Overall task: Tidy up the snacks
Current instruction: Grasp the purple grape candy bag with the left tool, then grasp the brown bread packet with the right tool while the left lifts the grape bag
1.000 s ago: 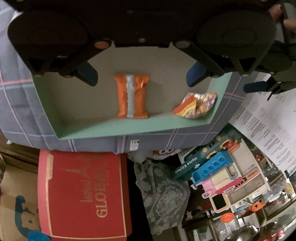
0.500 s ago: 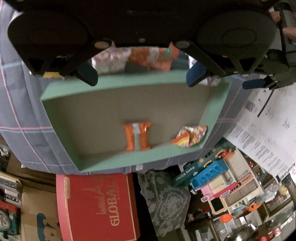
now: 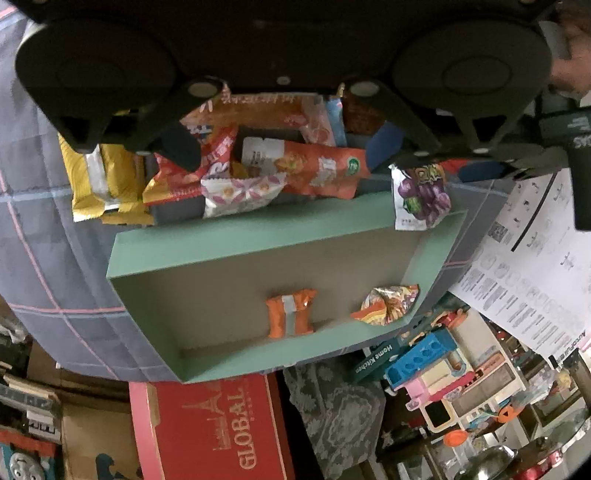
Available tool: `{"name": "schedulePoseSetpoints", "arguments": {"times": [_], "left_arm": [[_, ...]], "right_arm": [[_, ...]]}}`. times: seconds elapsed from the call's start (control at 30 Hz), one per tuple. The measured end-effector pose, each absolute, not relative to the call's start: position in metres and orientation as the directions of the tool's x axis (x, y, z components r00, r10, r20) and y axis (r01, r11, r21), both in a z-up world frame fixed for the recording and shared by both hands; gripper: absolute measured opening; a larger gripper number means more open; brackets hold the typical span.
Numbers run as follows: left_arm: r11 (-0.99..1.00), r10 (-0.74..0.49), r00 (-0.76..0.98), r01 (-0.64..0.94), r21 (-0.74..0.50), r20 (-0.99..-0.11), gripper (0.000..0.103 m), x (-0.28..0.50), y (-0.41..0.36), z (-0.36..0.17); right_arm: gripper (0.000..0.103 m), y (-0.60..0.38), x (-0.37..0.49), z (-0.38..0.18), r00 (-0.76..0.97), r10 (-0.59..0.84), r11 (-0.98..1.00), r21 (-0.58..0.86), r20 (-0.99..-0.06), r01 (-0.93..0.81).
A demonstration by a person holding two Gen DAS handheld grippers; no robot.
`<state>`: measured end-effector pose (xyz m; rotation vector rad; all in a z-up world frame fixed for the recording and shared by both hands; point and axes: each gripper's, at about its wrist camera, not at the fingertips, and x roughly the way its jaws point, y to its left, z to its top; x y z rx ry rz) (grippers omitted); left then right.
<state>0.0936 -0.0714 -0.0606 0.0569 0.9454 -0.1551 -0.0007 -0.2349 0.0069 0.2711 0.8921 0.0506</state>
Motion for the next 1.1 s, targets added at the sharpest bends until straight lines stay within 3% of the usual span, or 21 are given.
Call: {"name": "schedulePoseSetpoints", "arguments": {"times": [0.17, 0.27, 0.33, 0.37, 0.47, 0.9, 0.93, 1.03, 1.1], "left_arm": [[0.992, -0.084, 0.572, 0.123, -0.016, -0.816, 0.103, 0.105, -0.080, -0.073], [0.992, -0.078, 0.580, 0.126, -0.006, -0.811, 0.093, 0.109, -0.081, -0.077], [0.990, -0.073, 0.602, 0.141, 0.015, -0.795, 0.082, 0.107, -0.081, -0.075], [0.987, -0.079, 0.610, 0.157, 0.022, -0.789, 0.068, 0.105, -0.080, -0.074], [0.975, -0.122, 0.592, 0.221, 0.015, -0.797, 0.058, 0.105, -0.076, -0.072], [0.925, -0.265, 0.440, 0.367, -0.097, -0.858, 0.055, 0.084, -0.049, -0.066], [0.919, -0.275, 0.427, 0.380, -0.105, -0.861, 0.055, 0.083, -0.049, -0.065], [0.911, -0.263, 0.411, 0.403, -0.085, -0.873, 0.058, 0.084, -0.055, -0.065], [0.920, -0.237, 0.430, 0.388, -0.059, -0.871, 0.064, 0.086, -0.061, -0.066]], "right_arm": [[0.078, -0.232, 0.001, -0.005, 0.599, 0.172, 0.970, 0.241, -0.782, 0.036], [0.072, -0.229, -0.001, -0.015, 0.568, 0.186, 0.970, 0.243, -0.802, 0.026], [0.072, -0.230, -0.004, -0.021, 0.548, 0.193, 0.968, 0.248, -0.814, 0.027], [0.072, -0.230, -0.006, -0.024, 0.540, 0.195, 0.968, 0.250, -0.819, 0.029], [0.072, -0.230, -0.014, -0.028, 0.534, 0.193, 0.967, 0.250, -0.823, 0.036], [0.072, -0.231, -0.039, -0.024, 0.515, 0.181, 0.976, 0.219, -0.837, 0.012], [0.070, -0.229, -0.041, -0.025, 0.513, 0.170, 0.980, 0.201, -0.841, 0.006], [0.050, -0.224, -0.043, -0.026, 0.511, 0.100, 0.993, 0.115, -0.854, -0.002], [0.048, -0.228, -0.044, -0.028, 0.513, 0.094, 0.991, 0.129, -0.853, 0.033]]}}
